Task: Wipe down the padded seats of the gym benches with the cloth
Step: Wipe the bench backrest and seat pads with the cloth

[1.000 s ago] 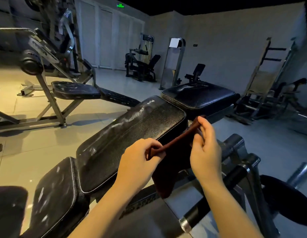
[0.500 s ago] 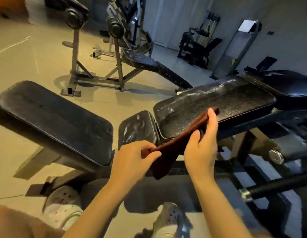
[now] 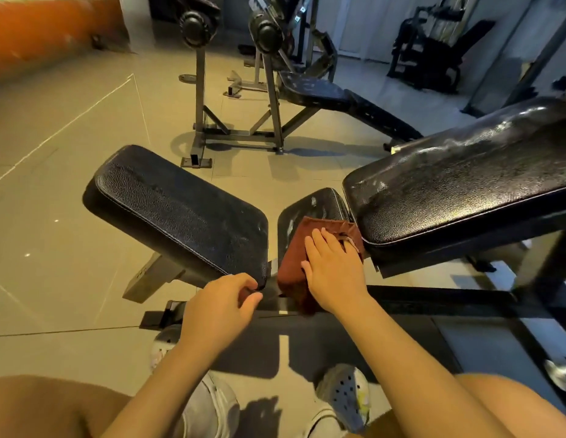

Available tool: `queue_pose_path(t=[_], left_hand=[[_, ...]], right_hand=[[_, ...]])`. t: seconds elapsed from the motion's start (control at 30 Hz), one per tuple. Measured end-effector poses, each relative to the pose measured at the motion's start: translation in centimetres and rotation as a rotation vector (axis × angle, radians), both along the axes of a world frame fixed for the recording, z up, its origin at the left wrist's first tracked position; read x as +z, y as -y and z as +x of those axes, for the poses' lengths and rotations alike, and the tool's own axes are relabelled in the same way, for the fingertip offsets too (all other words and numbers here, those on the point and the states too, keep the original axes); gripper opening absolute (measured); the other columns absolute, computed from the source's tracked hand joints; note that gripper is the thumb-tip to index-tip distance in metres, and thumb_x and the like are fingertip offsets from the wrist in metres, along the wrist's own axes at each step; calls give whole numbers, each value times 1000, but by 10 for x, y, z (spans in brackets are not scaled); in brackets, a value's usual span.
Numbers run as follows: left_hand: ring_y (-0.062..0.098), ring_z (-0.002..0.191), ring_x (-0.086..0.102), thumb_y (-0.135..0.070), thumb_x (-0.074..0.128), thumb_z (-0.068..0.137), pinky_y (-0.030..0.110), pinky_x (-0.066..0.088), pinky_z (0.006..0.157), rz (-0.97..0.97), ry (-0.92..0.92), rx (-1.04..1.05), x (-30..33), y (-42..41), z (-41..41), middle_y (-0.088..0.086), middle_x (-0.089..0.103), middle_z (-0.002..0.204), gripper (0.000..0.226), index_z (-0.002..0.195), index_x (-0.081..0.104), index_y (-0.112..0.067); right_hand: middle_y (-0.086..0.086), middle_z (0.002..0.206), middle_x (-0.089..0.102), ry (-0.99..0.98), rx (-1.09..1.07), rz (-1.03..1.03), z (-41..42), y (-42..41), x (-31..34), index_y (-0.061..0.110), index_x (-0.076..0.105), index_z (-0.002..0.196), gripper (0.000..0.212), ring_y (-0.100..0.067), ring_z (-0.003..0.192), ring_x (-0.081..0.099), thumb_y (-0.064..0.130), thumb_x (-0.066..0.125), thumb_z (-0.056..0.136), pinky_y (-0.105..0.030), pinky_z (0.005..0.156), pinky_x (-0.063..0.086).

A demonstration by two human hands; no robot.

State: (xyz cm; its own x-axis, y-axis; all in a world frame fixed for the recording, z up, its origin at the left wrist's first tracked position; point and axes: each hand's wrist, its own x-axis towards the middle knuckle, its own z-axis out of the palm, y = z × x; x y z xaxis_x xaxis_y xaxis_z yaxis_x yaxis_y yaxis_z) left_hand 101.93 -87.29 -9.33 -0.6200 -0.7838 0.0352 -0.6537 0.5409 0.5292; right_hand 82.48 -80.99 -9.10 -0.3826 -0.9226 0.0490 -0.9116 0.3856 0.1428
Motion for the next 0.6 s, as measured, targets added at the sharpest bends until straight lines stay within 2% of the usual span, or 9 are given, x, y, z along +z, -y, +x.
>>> queue_pose_path(t=[0.13, 0.33, 0.4, 0.47, 0.53, 0.6], left_hand=[[8, 104, 57, -47, 51, 96, 25, 49, 87, -121, 84, -86, 18, 7, 6, -12, 62, 115, 30, 121, 58, -32], [11, 113, 54, -47, 46, 98, 26, 40, 95, -449, 247, -224, 50, 36, 11, -9, 58, 124, 36, 128, 55, -29], [16, 107, 60, -44, 55, 94, 33, 45, 93, -544, 246, -290, 51, 52, 5, -5, 64, 116, 34, 121, 63, -23], [22, 94, 67, -39, 73, 82, 39, 53, 85, -625, 259, -313, 42, 72, -1, -1, 71, 100, 31, 105, 71, -18], [26, 94, 69, -41, 74, 81, 44, 53, 87, -673, 281, -322, 20, 92, -1, 4, 72, 100, 33, 102, 73, -15], [30, 103, 67, -45, 54, 91, 45, 47, 96, -640, 298, -321, -2, 93, 1, 10, 71, 110, 41, 107, 73, -12]], right_hand=[[-11, 163, 9, 14, -28, 30, 10, 2, 3, 10, 7, 156, 60, -26, 150, 9, 37, 25, 106, -41, 120, 11], [-10, 164, 2, 83, -110, -42, 12, 12, -8, 11, 4, 156, 71, -25, 151, 4, 50, 28, 103, -39, 121, 9], [-10, 164, 1, 84, -138, -75, 15, 16, -11, 11, 2, 156, 73, -26, 151, 4, 52, 30, 102, -39, 120, 12], [-10, 164, 4, 95, -184, -116, 18, 20, -11, 11, 3, 156, 75, -25, 151, 6, 53, 32, 101, -37, 120, 15], [-11, 163, 11, 88, -232, -131, 22, 26, -15, 12, 10, 156, 76, -26, 150, 12, 54, 37, 100, -37, 118, 22], [-13, 157, 31, 8, -271, -162, 26, 27, -17, 12, 30, 152, 76, -28, 145, 30, 56, 49, 93, -41, 110, 37]])
